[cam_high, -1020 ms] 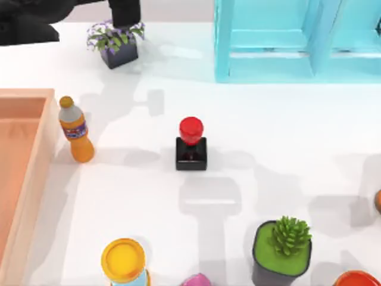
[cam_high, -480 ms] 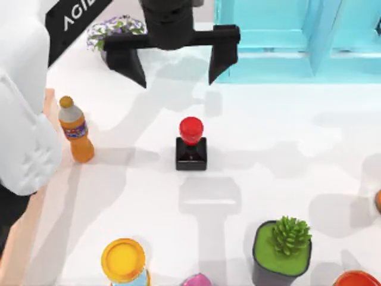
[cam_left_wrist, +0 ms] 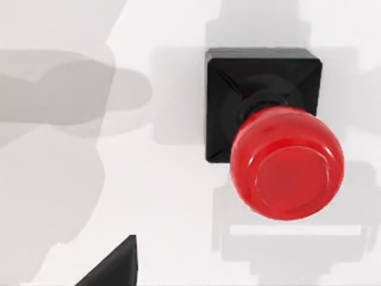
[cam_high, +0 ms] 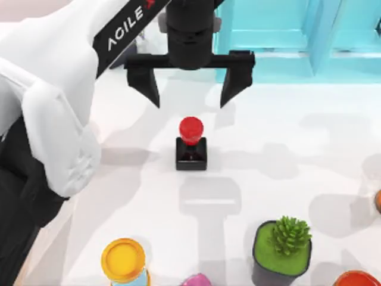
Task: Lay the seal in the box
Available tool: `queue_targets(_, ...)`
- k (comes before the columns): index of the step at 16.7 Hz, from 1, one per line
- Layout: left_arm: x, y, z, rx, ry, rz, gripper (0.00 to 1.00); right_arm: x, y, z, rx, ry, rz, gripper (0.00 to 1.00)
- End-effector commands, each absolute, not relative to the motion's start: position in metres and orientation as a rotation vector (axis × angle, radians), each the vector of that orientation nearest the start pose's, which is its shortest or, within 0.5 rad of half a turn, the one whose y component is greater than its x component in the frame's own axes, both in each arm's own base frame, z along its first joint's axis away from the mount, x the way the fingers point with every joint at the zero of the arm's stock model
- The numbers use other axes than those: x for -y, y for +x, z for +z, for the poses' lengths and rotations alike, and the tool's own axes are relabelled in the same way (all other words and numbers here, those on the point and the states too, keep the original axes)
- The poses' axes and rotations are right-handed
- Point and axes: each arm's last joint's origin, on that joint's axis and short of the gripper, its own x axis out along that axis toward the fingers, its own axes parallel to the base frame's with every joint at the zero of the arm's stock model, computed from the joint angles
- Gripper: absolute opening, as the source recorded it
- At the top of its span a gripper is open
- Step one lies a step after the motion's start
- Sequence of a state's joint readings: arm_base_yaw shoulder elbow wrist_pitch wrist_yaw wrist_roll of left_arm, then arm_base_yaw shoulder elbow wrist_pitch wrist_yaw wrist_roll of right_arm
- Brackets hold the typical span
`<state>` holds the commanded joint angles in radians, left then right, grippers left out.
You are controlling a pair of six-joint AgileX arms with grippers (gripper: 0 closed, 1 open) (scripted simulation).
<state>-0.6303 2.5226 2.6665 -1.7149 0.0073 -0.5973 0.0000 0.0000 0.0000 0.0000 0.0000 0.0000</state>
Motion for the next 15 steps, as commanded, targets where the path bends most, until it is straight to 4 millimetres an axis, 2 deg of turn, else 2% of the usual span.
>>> queue_targets(4, 0.273, 0.39, 0.246, -1.572, 0.013, -0.014, 1.0, 0.001, 0.106, 0.16, 0.0, 0.0, 0.0, 1.0)
queue_targets(6, 0.274, 0.391, 0.238, -1.571, 0.015, -0.015, 1.0, 0.001, 0.106, 0.16, 0.0, 0.0, 0.0, 1.0)
queue_targets(15, 0.276, 0.391, 0.166, -1.572, 0.016, -0.016, 1.0, 0.001, 0.106, 0.16, 0.0, 0.0, 0.0, 1.0)
